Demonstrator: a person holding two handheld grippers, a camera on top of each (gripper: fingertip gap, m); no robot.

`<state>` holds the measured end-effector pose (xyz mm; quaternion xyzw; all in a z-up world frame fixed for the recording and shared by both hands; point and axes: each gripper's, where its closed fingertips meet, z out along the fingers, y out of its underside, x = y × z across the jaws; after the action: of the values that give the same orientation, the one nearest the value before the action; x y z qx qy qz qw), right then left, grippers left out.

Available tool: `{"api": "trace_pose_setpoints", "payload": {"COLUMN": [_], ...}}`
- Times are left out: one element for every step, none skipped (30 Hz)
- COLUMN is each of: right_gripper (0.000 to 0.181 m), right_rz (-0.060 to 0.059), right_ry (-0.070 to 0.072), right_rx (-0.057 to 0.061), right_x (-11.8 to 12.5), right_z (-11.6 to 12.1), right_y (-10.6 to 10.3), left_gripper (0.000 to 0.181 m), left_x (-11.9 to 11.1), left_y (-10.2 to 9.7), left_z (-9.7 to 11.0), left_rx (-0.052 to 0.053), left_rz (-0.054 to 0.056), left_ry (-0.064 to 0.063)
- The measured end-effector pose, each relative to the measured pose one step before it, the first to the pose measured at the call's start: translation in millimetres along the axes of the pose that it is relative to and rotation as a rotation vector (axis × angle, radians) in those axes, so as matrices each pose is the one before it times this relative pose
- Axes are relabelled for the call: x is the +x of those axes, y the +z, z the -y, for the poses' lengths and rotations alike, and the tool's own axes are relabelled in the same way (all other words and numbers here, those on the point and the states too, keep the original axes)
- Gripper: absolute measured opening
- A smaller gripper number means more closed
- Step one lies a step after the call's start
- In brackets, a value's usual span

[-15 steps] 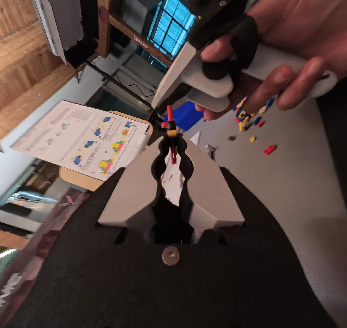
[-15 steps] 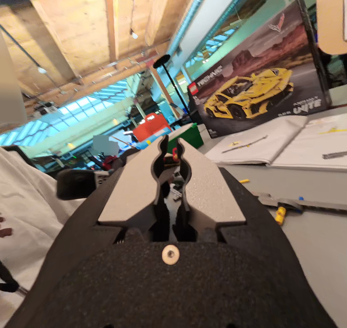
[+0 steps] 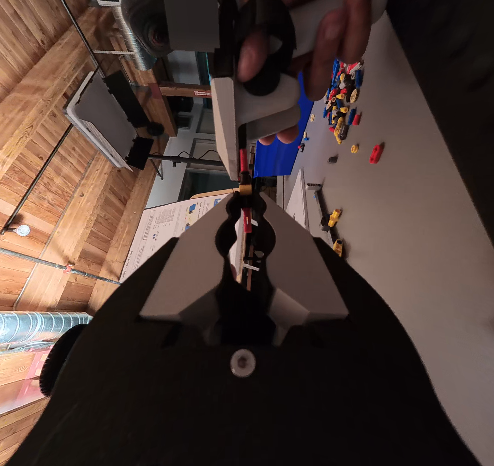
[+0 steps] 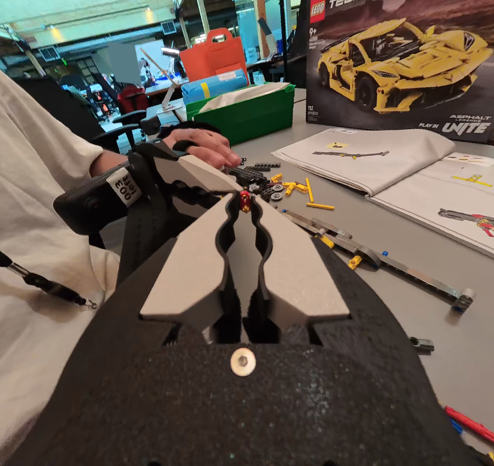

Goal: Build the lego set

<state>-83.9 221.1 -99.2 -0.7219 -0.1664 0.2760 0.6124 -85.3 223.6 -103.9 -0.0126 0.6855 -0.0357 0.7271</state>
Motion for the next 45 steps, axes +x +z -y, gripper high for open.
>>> {"api": "trace_pose_setpoints", "payload": {"right_gripper": [0.007, 0.007, 0.007, 0.008, 0.007, 0.007, 0.007, 0.007, 0.007, 0.007, 0.006, 0.006, 0.006, 0.006, 0.006, 0.006, 0.006, 0.006, 0.006, 0.006, 0.006, 0.006, 0.006, 0.006, 0.006, 0.007, 0.006, 0.007, 0.006, 0.006, 0.006, 0.006, 0.006, 0.007, 0.006, 0.006, 0.008, 0.011, 0.009, 0.006, 0.003, 0.003, 0.004, 0.004, 0.004], "right_rz": [0.0037, -0.0001, -0.0002, -0.0017, -0.0001, 0.0035, -0.0037, -0.0118, -0.0149, -0.014, -0.018, -0.0051, 0.025, 0.0161, -0.0147, -0.022, -0.0147, -0.0025, 0.0053, -0.0006, -0.0044, -0.0033, -0.0066, -0.0044, 0.0022, 0.0045, -0.0031, -0.012, -0.002, 0.0018, 0.0007, 0.0071, 0.0083, 0.0018, 0.008, 0.0182, 0.0061, -0.0148, 0.0004, -0.0045, -0.0087, -0.0073, -0.0046, -0.0039, -0.0036], "right_ry": [-0.0112, -0.0094, -0.0011, 0.0031, -0.0011, -0.0025, -0.0025, -0.0099, -0.012, -0.0085, -0.0061, -0.0129, -0.0122, -0.0047, -0.0117, -0.0159, -0.0075, 0.0048, 0.006, 0.0015, -0.0002, 0.0029, -0.0002, -0.0017, 0.0006, 0.004, 0.0047, -0.0017, -0.0037, 0.0013, 0.0035, 0.0081, 0.0103, 0.005, -0.0002, 0.0065, 0.0115, 0.0024, -0.0086, -0.0134, -0.0143, -0.01, -0.0055, -0.0036, -0.0014], "right_rx": [-0.001, -0.0031, -0.0028, -0.0012, -0.0002, -0.0013, -0.0042, -0.0078, -0.0062, -0.0028, -0.0058, -0.0065, 0.0059, 0.0052, -0.0153, -0.0048, -0.0215, -0.007, 0.0078, 0.0018, -0.0013, -0.0047, -0.0059, -0.0001, 0.0105, 0.014, 0.0058, -0.011, -0.0057, -0.0029, 0.0041, 0.0099, 0.007, 0.0013, 0.0125, 0.0165, -0.007, -0.0167, -0.0069, -0.0019, -0.0121, -0.0208, -0.0082, -0.0033, -0.0005], "right_x": [-0.35, 0.36, 0.69, 1.0, 0.53, -0.41, 0.33, 1.22, 1.6, 1.62, 2.0, 0.17, -4.48, -3.59, 0.9, 2.2, 1.9, 0.81, -0.32, 0.16, 0.65, 0.56, 1.07, 0.77, -0.13, -0.4, 0.81, 1.57, -0.21, -0.33, 0.22, -0.2, 0.01, 0.59, -0.8, -1.9, 0.28, 2.81, -0.6, -0.72, 0.15, 0.45, 0.16, 0.29, 0.54], "right_z": [-0.18, -0.6, -0.71, -0.36, -0.24, -0.32, -0.59, -1.35, -1.14, -0.24, -0.9, -1.24, 0.95, 1.01, -2.11, -0.83, -3.5, -1.31, 1.05, -0.06, -0.79, -1.03, -1.28, -0.53, 1.31, 1.88, 0.63, -1.85, -0.87, -0.64, 0.34, 1.35, 0.86, 0.0, 1.89, 2.88, -0.47, -2.67, -1.15, 0.04, -1.99, -3.34, -0.9, -0.45, -0.45], "right_y": [-0.24, -0.32, -0.3, -0.64, -0.8, -0.24, 0.22, 0.58, 0.58, 0.4, 0.49, 0.59, 0.7, 1.45, 1.95, 0.94, 1.22, 0.76, 0.0, 0.07, 0.52, 0.89, 0.94, 0.46, -0.22, -0.3, 0.22, 1.11, 0.67, 0.79, 0.46, -0.16, -0.08, 0.1, -1.06, -2.14, -1.54, -0.77, -0.06, 0.21, 1.06, 1.87, 1.01, 0.46, 0.1], "left_gripper": [0.005, 0.005, 0.005, 0.005, 0.005, 0.005, 0.006, 0.005, 0.005, 0.005, 0.006, 0.006, 0.008, 0.009, 0.006, 0.006, 0.006, 0.005, 0.005, 0.006, 0.006, 0.006, 0.006, 0.006, 0.006, 0.006, 0.006, 0.006, 0.005, 0.005, 0.006, 0.006, 0.006, 0.006, 0.006, 0.006, 0.006, 0.006, 0.006, 0.006, 0.006, 0.006, 0.006, 0.006, 0.006], "left_x": [0.52, 0.46, 0.24, -0.12, 0.22, 0.35, 0.59, 1.26, 1.07, 0.85, 1.67, 1.92, 0.36, 0.52, 0.81, 1.33, 2.15, 1.12, -0.77, -0.58, 0.08, 0.58, 0.83, 0.7, -0.22, -1.52, -0.72, 0.86, 0.69, 0.32, 0.29, -0.84, -0.87, -0.06, -1.19, -2.4, -0.06, 1.85, 1.49, 1.68, 1.95, 1.51, 1.09, 0.7, 0.31], "left_y": [0.03, 0.18, 0.57, 0.48, 0.28, 0.04, 0.16, 0.48, 0.87, 1.35, 2.16, 2.59, 2.03, 1.46, 1.2, 2.09, 2.04, 0.86, -0.29, 0.12, 0.56, 0.88, 1.15, 0.85, 0.14, 0.09, 0.65, 1.0, 0.22, -0.19, 0.04, 0.08, 0.17, 0.7, 0.05, -0.55, 0.32, 0.99, 0.71, 0.48, -0.04, -0.02, 0.11, 0.17, 0.02], "left_z": [0.3, 0.19, -0.18, -0.86, -0.17, 0.47, 0.03, -0.61, -1.25, -1.69, -2.39, -3.08, -1.98, 0.57, 0.86, -2.01, -3.05, -1.44, 0.18, -0.24, -0.83, -1.17, -1.48, -0.57, 0.85, 0.97, -0.13, -1.38, -0.8, -0.51, -0.23, 0.49, 0.36, -0.09, 1.22, 2.53, 1.5, -0.35, -1.46, -2.2, -1.3, -1.33, -1.38, -0.43, 0.14], "left_rx": [-0.0001, -0.0023, -0.0045, -0.0074, -0.002, 0.0018, -0.0003, -0.004, -0.0086, -0.014, -0.0228, -0.0309, -0.0249, -0.0068, -0.0038, -0.016, -0.0189, -0.0105, -0.0044, -0.0103, -0.0119, -0.0113, -0.0132, -0.0104, -0.0015, -0.0006, -0.0099, -0.0146, -0.0054, -0.0043, -0.0056, 0.0017, 0.0029, -0.0002, 0.0085, 0.0157, 0.0052, -0.0036, -0.0049, -0.0065, -0.0002, -0.002, -0.0032, -0.0015, -0.0005], "left_rz": [0.002, 0.0001, 0.0002, 0.0018, -0.0026, -0.0027, -0.0024, -0.0053, -0.0026, -0.003, -0.0168, -0.0237, -0.0143, -0.0128, -0.0076, -0.0038, -0.0091, -0.0061, -0.0009, -0.0039, 0.001, 0.0062, 0.0034, -0.0017, -0.0003, 0.0047, 0.0016, -0.0026, 0.0013, 0.0003, -0.0044, -0.0008, 0.001, -0.0007, 0.0082, 0.0156, 0.0046, 0.0001, 0.0047, -0.0018, -0.009, -0.009, -0.0046, -0.0027, -0.0025], "left_ry": [0.0062, 0.0097, 0.0031, -0.0023, -0.0032, -0.0024, 0.001, 0.0016, -0.0032, -0.0184, -0.0366, -0.0432, -0.035, -0.0189, -0.0047, 0.0061, 0.0039, -0.0051, -0.011, -0.0118, 0.0024, 0.021, 0.0221, 0.0027, -0.0099, -0.0082, -0.0025, 0.0055, 0.0143, 0.0051, -0.012, -0.0119, -0.0014, -0.0033, -0.0032, 0.0059, 0.01, 0.0178, 0.0244, 0.0123, -0.0067, -0.0087, -0.0001, 0.0018, 0.0009]}}
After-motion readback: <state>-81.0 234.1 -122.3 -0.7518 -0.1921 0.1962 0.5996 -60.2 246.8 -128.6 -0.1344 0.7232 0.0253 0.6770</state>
